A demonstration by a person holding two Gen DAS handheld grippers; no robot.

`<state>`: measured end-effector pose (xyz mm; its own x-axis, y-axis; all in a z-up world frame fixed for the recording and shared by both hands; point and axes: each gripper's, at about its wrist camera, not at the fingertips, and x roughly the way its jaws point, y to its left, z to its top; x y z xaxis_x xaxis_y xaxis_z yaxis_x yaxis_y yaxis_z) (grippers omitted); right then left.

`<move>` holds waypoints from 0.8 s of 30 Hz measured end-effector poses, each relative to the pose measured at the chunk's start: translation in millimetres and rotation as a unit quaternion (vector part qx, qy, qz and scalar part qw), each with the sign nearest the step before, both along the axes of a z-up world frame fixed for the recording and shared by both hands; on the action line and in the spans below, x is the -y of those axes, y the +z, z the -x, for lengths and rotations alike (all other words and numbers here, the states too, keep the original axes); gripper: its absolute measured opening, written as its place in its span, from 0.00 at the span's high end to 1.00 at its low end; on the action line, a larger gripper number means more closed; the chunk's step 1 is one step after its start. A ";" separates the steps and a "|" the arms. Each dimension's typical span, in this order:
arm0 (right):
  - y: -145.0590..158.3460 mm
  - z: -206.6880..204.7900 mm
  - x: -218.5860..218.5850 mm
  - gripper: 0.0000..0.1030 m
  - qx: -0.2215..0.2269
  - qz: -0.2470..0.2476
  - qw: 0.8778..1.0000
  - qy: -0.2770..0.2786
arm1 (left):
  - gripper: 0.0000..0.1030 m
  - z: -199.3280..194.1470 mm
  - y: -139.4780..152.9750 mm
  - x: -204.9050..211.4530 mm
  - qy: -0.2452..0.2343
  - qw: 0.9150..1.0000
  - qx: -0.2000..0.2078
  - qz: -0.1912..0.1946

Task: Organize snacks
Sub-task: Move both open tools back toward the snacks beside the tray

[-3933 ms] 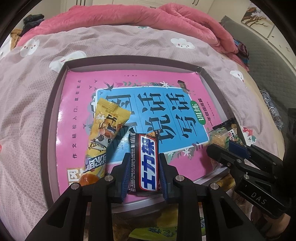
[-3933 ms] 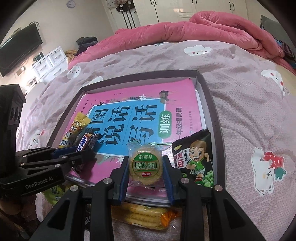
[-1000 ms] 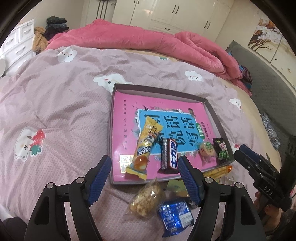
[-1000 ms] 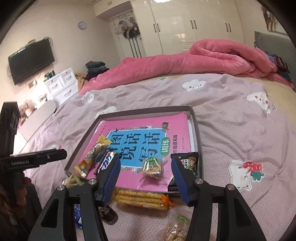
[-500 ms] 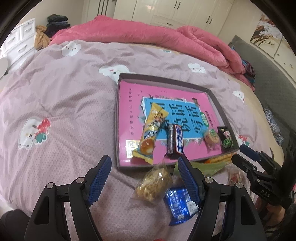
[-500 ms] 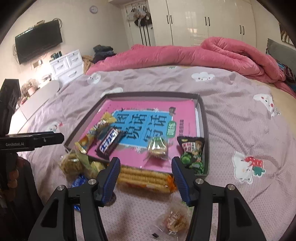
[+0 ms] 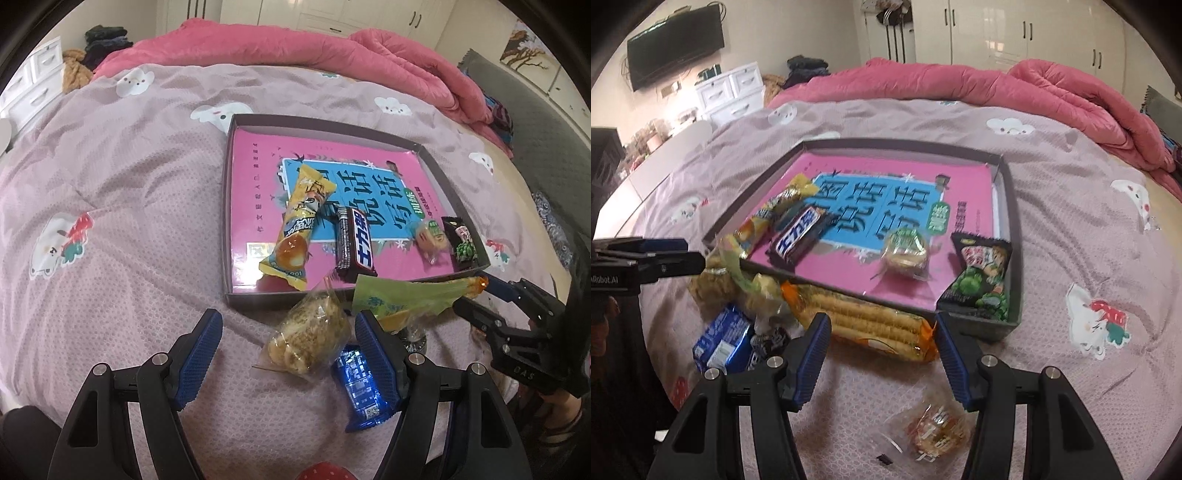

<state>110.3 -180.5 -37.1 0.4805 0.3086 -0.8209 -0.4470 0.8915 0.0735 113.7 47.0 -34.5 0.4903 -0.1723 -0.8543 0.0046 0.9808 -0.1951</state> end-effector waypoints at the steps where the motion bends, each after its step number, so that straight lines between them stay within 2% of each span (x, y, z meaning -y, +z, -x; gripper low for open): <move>1: 0.4 1.7 -0.9 0.44 0.000 -0.001 1.000 0.005 | 0.26 -0.4 -0.4 -0.5 0.001 1.000 -0.001 -0.001; 5: 1.1 10.2 -5.2 0.44 0.001 0.004 1.000 0.028 | 0.26 -1.9 -5.5 -2.4 -0.001 1.000 -0.007 -0.002; 11: -1.8 18.4 -13.7 0.44 0.019 0.046 0.997 0.058 | 0.27 -3.7 -17.5 -0.6 -0.008 1.000 -0.021 -0.007; 17: -6.9 27.0 -26.2 0.45 0.042 0.095 0.990 0.100 | 0.27 -3.6 -19.7 1.3 -0.013 1.000 -0.023 -0.007; 22: -14.2 29.6 -35.8 0.55 0.062 0.145 0.980 0.125 | 0.27 -3.5 -22.3 3.5 -0.017 0.999 -0.027 -0.007; 24: -13.2 29.9 -34.9 0.57 0.063 0.151 0.978 0.129 | 0.27 -4.1 -24.0 4.8 -0.021 0.999 -0.031 -0.008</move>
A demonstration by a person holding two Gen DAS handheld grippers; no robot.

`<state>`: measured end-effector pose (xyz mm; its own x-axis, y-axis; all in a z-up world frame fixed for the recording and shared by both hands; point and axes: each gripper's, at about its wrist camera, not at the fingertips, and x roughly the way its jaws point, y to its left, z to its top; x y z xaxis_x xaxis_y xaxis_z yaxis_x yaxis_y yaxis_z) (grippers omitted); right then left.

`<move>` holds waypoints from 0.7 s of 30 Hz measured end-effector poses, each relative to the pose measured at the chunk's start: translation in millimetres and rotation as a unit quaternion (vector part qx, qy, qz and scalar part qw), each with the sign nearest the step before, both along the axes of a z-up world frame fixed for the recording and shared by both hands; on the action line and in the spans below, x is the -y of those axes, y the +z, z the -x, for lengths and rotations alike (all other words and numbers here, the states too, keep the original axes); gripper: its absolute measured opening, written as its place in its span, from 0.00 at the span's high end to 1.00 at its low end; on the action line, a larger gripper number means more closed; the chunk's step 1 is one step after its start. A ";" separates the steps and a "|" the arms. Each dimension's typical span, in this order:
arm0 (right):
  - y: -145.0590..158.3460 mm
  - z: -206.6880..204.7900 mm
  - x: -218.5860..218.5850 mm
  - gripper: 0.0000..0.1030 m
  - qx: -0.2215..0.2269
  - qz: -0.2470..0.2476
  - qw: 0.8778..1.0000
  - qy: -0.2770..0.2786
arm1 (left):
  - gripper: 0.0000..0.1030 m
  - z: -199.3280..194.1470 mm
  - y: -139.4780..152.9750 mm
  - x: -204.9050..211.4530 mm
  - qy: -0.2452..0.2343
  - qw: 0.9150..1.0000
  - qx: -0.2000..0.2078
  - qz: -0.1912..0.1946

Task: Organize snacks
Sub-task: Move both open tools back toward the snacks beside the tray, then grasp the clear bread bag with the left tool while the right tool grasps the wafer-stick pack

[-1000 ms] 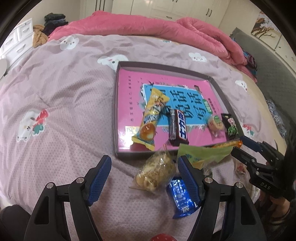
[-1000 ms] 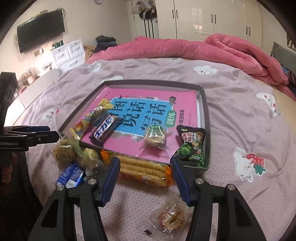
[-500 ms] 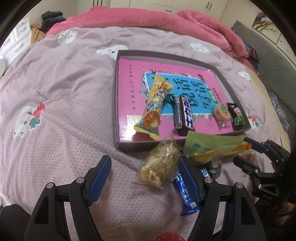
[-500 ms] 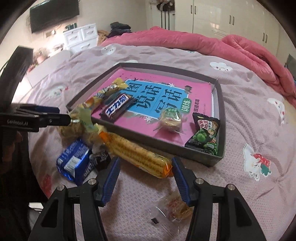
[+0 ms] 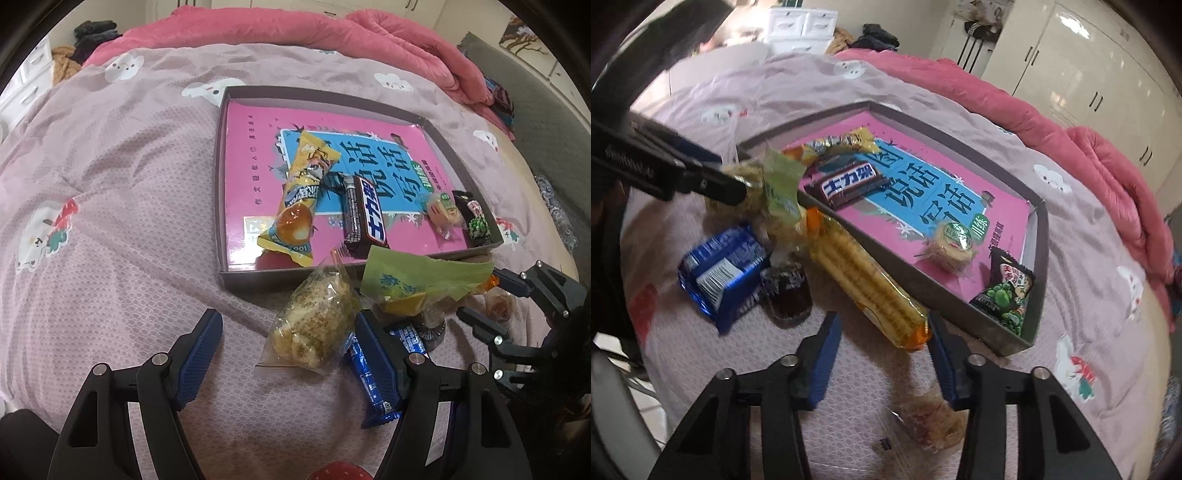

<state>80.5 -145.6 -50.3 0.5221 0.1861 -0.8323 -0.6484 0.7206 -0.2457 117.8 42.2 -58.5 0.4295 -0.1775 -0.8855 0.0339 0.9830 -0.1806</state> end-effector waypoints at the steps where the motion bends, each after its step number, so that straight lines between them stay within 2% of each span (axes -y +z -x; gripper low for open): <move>1: 1.3 0.5 0.6 0.59 -0.001 -0.002 1.000 0.001 | 0.27 -0.3 -0.8 0.6 -0.001 1.000 -0.001 0.000; 5: 6.4 5.8 3.2 0.62 -0.010 -0.013 1.000 0.015 | 0.27 -2.1 -3.5 1.6 -0.006 1.000 -0.006 0.002; 16: -5.2 -6.0 -12.8 0.62 0.003 0.025 0.998 0.057 | 0.26 -5.2 -11.7 2.5 -0.009 1.000 -0.016 0.009; 21: -6.2 -11.5 -9.2 0.62 -0.006 0.019 0.999 0.044 | 0.26 -7.0 -12.8 2.5 -0.012 1.000 -0.017 0.012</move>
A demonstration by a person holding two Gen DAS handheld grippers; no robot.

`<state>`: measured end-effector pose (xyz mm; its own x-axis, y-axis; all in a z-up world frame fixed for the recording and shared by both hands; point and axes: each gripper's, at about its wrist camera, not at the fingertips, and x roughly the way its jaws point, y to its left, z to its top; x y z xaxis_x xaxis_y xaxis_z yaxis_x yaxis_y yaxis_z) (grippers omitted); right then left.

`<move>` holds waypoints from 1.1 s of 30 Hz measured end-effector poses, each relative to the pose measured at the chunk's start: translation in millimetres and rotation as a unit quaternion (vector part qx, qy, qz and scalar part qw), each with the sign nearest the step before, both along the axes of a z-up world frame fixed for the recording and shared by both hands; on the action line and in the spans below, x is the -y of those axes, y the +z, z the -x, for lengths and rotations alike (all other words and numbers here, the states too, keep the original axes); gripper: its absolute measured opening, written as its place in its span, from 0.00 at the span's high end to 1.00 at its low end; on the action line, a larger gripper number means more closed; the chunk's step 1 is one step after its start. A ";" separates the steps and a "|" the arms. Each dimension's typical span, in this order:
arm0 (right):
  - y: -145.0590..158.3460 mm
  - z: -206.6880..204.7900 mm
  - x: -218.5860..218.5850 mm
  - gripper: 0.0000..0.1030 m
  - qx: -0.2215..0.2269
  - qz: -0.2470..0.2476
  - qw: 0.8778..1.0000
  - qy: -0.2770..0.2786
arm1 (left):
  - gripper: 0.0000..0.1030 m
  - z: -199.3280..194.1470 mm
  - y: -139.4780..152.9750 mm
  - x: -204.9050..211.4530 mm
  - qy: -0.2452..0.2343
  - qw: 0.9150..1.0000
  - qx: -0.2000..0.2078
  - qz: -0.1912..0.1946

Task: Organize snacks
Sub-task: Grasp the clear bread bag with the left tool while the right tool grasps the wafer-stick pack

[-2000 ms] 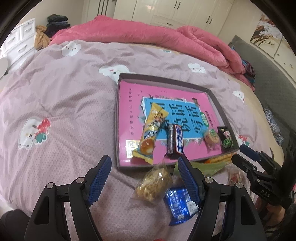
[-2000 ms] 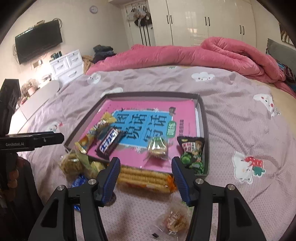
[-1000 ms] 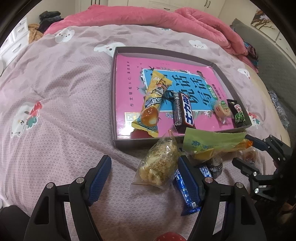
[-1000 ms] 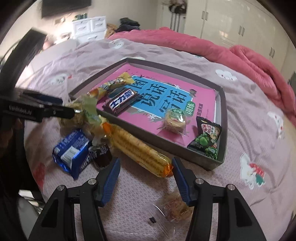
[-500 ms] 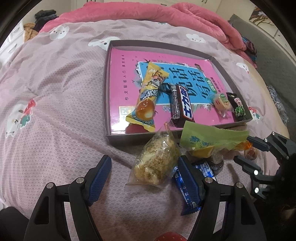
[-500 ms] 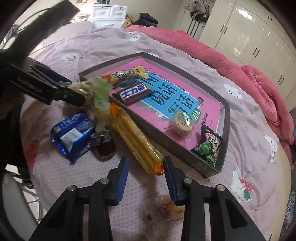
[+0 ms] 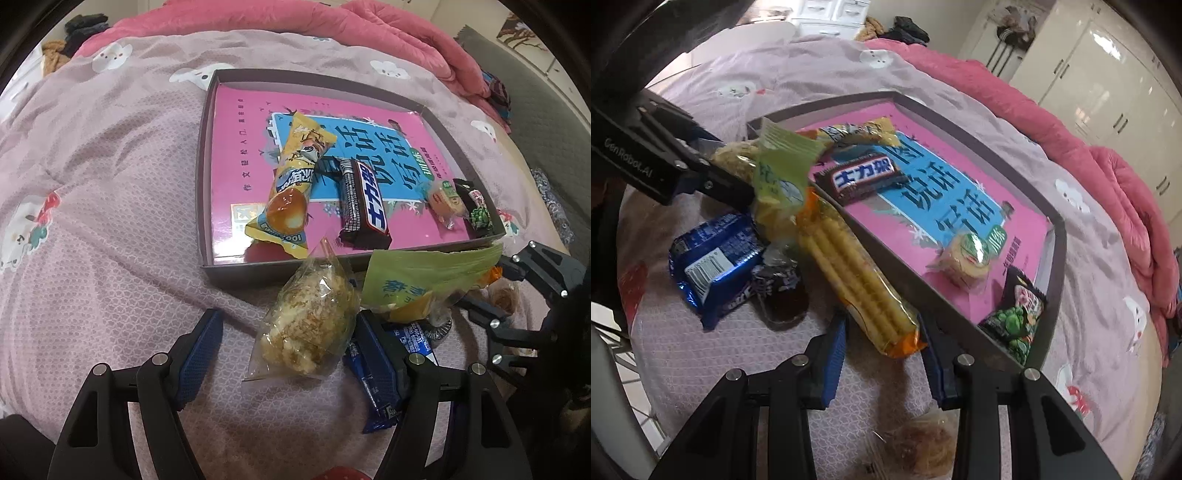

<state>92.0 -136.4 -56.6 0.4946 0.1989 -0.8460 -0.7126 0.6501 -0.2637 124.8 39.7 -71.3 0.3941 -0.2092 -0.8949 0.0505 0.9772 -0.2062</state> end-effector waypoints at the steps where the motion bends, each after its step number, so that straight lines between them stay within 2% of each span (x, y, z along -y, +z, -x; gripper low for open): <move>1: 3.8 0.4 0.8 0.62 0.001 -0.014 1.000 0.005 | 0.26 -0.5 -0.1 -0.5 0.001 1.000 0.000 0.001; 4: 6.3 -0.5 -2.5 0.62 -0.006 -0.031 0.999 0.020 | 0.26 -2.9 -1.5 -0.5 0.001 1.000 -0.002 0.001; 9: -6.8 1.6 -20.1 0.63 -0.008 0.004 0.999 0.052 | 0.26 -3.8 -3.0 -2.4 0.002 1.000 -0.004 0.009; 12: -12.6 -1.6 -25.3 0.68 -0.004 0.013 0.999 0.041 | 0.26 -4.5 -4.4 -3.3 0.003 1.000 -0.004 0.013; 18: -8.0 -2.9 -19.2 0.70 -0.010 -0.009 1.000 0.024 | 0.26 -6.5 -7.4 -5.0 0.010 1.000 -0.001 0.025; 21: 0.2 -1.4 -11.1 0.71 -0.013 -0.035 0.999 0.006 | 0.37 -6.8 -6.5 -0.1 0.002 1.000 0.003 0.020; 23: 7.0 0.0 -4.9 0.72 -0.017 -0.058 0.998 -0.007 | 0.54 -6.4 -5.5 5.2 -0.009 1.000 0.005 0.018; 25: 13.7 1.1 -0.1 0.76 -0.020 -0.081 0.996 -0.017 | 0.66 -5.6 -4.3 12.1 -0.023 1.000 0.008 0.018; 28: 21.0 -4.4 8.9 0.78 -0.042 -0.124 0.991 -0.038 | 0.71 -4.4 -2.5 22.8 -0.043 0.999 0.018 -0.003; 33: 17.3 -12.5 11.8 0.78 -0.049 -0.120 0.990 -0.059 | 0.73 -5.2 0.1 20.4 -0.039 0.999 0.021 0.005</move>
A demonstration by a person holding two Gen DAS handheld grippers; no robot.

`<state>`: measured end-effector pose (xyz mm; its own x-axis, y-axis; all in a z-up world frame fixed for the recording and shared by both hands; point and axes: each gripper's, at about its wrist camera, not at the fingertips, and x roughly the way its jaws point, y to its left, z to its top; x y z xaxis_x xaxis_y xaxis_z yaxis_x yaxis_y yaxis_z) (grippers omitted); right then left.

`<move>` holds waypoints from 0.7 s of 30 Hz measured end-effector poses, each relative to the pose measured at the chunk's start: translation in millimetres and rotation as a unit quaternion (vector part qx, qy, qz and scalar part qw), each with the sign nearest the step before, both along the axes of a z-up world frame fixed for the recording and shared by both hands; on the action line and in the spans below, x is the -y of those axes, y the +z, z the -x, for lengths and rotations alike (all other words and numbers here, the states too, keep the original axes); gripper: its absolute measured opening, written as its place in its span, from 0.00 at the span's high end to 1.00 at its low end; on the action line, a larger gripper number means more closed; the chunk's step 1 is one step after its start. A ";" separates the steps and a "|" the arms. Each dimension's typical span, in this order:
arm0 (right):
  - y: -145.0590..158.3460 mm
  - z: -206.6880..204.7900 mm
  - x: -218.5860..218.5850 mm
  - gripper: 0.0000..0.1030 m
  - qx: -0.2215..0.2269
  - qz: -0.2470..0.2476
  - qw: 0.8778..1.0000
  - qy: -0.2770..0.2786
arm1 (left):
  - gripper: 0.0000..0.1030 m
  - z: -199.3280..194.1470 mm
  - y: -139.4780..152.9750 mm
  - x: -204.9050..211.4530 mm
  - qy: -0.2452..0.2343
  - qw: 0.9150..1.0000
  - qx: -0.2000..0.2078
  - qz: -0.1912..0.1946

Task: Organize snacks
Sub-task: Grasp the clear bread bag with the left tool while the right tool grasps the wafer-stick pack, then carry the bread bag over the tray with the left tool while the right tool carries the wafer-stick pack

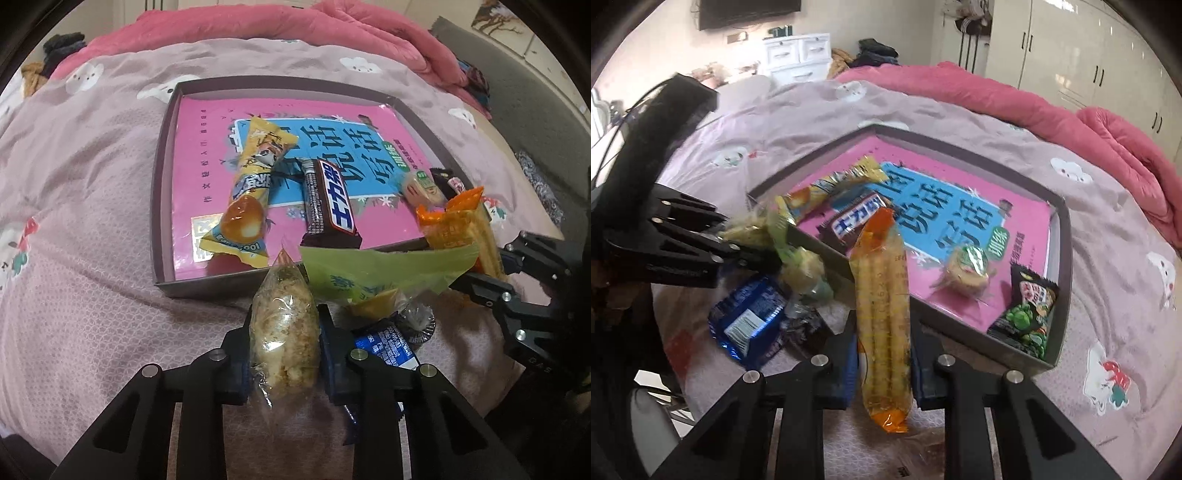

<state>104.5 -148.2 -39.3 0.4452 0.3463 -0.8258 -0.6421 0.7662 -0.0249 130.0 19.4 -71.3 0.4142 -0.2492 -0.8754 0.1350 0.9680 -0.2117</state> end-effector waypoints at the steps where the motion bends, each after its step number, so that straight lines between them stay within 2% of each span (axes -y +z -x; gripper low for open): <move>1: 1.4 -0.4 1.2 0.78 -0.003 -0.010 1.000 -0.002 | 0.73 0.0 2.2 -2.2 0.004 1.000 0.002 0.005; 9: 25.3 -4.9 18.1 0.78 -0.006 -0.109 0.993 -0.036 | 0.73 4.0 17.9 -22.5 0.031 0.999 0.012 0.024; 14: 30.0 -3.3 17.2 0.78 -0.007 -0.118 0.992 -0.048 | 0.73 9.3 31.8 -34.1 0.045 0.998 0.027 0.033; 21: 30.8 -2.7 17.3 0.78 -0.013 -0.122 0.990 -0.064 | 0.73 16.3 52.6 -38.0 0.053 0.996 0.061 0.023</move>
<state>107.2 -165.4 -8.5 0.4785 0.4786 -0.7362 -0.5379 0.8225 0.1851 113.7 57.4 -18.6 0.5433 -0.2377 -0.8052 0.0597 0.9676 -0.2454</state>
